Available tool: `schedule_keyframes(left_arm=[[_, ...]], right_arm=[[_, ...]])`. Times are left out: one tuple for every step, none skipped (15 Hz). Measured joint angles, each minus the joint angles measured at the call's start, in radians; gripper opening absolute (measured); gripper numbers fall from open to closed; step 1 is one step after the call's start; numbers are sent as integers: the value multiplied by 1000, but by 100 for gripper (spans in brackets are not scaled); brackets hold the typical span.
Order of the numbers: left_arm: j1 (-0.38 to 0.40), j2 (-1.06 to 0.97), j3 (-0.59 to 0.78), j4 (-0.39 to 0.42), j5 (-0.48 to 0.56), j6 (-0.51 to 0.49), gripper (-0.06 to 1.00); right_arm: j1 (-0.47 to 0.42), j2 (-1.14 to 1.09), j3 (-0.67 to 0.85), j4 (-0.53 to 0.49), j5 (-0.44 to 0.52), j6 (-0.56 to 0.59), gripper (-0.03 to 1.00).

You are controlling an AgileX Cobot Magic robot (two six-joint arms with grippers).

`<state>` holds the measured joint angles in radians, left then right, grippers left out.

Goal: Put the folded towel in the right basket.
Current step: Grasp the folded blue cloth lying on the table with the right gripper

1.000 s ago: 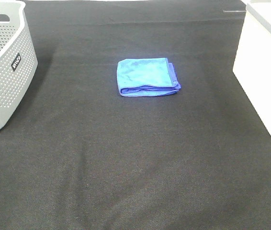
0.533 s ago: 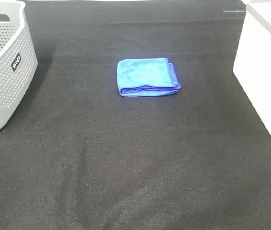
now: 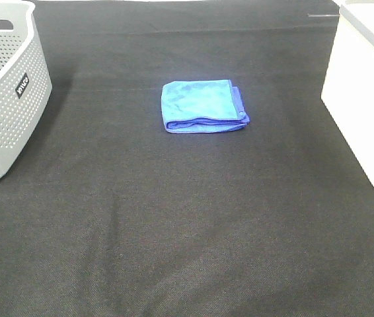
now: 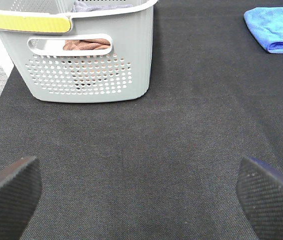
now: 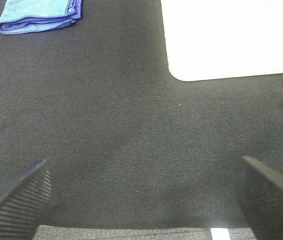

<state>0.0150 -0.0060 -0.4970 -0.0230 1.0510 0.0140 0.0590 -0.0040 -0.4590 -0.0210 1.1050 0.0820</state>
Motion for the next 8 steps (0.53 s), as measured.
schedule_keyframes(left_arm=[[0, 0, 0, 0, 0, 0, 99], [0, 0, 0, 0, 0, 0, 99], [0, 0, 0, 0, 0, 0, 99], [0, 0, 0, 0, 0, 0, 99], [0, 0, 0, 0, 0, 0, 99], [0, 0, 0, 0, 0, 0, 99], [0, 0, 0, 0, 0, 0, 99], [0, 0, 0, 0, 0, 0, 99]], right_arm=[[0, 0, 0, 0, 0, 0, 97], [0, 0, 0, 0, 0, 0, 97], [0, 0, 0, 0, 0, 0, 97], [0, 0, 0, 0, 0, 0, 97], [0, 0, 0, 0, 0, 0, 97], [0, 0, 0, 0, 0, 0, 97], [0, 0, 0, 0, 0, 0, 97], [0, 0, 0, 0, 0, 0, 97]])
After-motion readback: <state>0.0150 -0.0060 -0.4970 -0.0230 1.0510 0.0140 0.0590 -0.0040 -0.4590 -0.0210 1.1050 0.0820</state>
